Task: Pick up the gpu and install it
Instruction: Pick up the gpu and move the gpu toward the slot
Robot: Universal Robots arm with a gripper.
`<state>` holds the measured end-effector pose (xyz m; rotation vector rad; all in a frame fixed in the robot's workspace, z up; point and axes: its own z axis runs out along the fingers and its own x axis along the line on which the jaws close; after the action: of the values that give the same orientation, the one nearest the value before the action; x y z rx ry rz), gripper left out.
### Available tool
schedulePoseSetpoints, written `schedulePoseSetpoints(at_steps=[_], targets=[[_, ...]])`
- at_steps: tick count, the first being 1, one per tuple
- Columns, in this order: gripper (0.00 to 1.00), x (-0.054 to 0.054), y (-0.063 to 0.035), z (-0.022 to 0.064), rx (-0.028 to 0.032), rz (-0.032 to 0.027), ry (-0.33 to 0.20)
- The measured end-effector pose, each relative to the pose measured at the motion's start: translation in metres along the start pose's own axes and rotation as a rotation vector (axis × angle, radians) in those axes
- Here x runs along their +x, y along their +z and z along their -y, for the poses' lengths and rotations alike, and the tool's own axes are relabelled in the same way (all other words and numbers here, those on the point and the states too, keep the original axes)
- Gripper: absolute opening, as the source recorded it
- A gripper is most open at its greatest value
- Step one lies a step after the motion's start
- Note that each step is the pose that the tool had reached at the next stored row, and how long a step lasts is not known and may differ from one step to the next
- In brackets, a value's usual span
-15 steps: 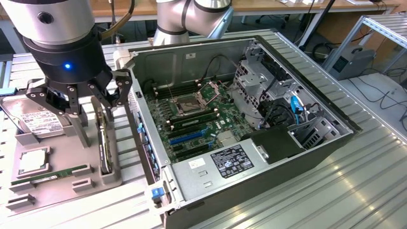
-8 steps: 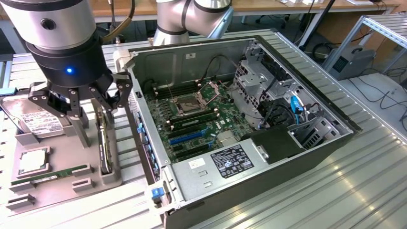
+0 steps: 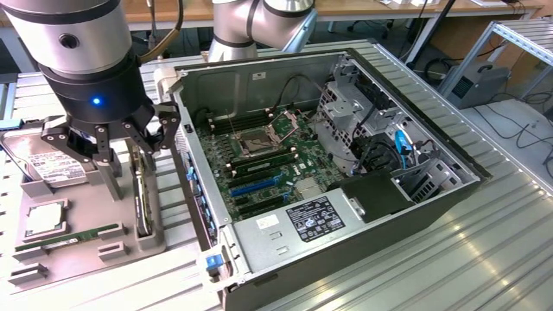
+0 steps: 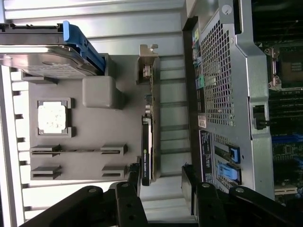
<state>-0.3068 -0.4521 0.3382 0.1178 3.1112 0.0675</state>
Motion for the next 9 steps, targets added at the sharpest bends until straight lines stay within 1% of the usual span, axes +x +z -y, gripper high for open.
schedulePoseSetpoints(at_steps=[9], targets=[[0.48,0.0001,0.0050,0.0002,0.0000,0.0000,0.000]])
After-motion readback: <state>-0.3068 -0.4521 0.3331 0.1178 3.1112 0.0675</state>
